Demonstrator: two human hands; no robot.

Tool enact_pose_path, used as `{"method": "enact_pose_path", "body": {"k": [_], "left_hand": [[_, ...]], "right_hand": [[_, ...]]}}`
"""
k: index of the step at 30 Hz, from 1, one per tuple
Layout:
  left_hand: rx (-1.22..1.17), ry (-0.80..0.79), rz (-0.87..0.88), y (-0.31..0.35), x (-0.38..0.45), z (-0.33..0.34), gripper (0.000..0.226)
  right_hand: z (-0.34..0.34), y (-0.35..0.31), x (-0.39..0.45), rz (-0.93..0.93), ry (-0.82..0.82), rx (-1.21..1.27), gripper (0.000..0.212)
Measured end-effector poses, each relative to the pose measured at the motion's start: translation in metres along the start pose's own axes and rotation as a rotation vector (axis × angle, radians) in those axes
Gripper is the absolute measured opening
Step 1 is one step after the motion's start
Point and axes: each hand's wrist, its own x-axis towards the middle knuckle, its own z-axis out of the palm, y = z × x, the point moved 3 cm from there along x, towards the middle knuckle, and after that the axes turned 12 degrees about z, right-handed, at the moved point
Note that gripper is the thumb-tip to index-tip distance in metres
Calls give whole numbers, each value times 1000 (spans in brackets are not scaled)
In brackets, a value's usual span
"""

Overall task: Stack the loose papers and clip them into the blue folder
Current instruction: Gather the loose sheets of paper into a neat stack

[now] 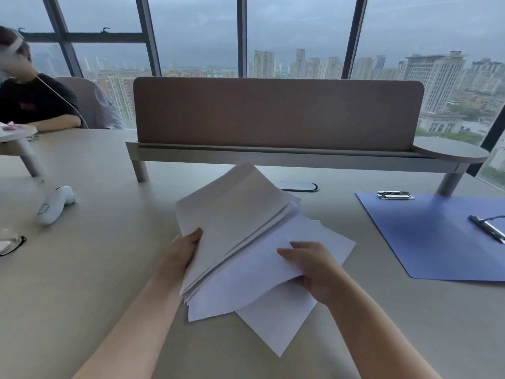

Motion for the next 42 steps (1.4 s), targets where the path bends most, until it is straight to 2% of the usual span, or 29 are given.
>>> {"method": "enact_pose_path", "body": {"k": [2, 3, 5, 7, 8, 11, 15, 20, 23, 28, 30, 32, 33, 35, 36, 37, 39, 40, 42], "left_hand": [[-27, -21, 56, 0, 4, 3, 11], [-49, -2, 85, 1, 5, 1, 11], [-76, -8, 131, 3, 9, -2, 25], [-130, 2, 161, 4, 10, -6, 15], [-117, 5, 184, 5, 10, -7, 8], [-91, 49, 245, 9, 2, -6, 9], [-68, 56, 288, 10, 1, -5, 11], [-126, 1, 251, 7, 8, -9, 22], [-63, -52, 284, 5, 10, -7, 35], [25, -87, 248, -1, 10, -3, 29], [-12, -71, 197, -2, 9, -2, 25], [-133, -44, 113, -3, 13, -8, 20], [-205, -54, 53, -5, 15, -9, 26], [-371, -63, -47, -8, 14, -12, 36], [-511, -52, -63, -10, 13, -13, 28], [-680, -42, -70, -14, 14, -15, 36], [-1023, -68, -80, -21, 17, -14, 82], [-1106, -68, -65, -21, 19, -15, 93], [-1100, -89, -20, -14, 13, -13, 88]], "right_hand": [[6, 3, -8, -20, -32, -204, 13], [7, 3, -10, -56, -21, -250, 15], [5, 0, -14, -164, -22, -279, 18], [0, -4, -15, -202, -87, -201, 33], [-2, -6, -16, -202, -140, -151, 28], [-10, -8, -17, -170, -196, -77, 45], [-10, -10, -18, -174, -283, -20, 51], [-10, -11, -23, -178, -326, 54, 53], [-10, -10, -23, -164, -333, 67, 50], [-8, -5, -25, -135, -331, 42, 36], [-7, -6, -26, -134, -307, 49, 39], [-7, -11, -25, -180, -197, 73, 42], [-8, -13, -23, -233, -86, 35, 39], [-16, -18, -18, -365, 227, -243, 32], [-19, -18, -15, -405, 378, -450, 34], [-22, -15, -11, -381, 490, -694, 49], [-29, -2, -2, -232, 574, -1050, 97], [-30, 4, 1, -178, 556, -1141, 112], [-28, 10, 3, -122, 487, -1222, 129]]}}
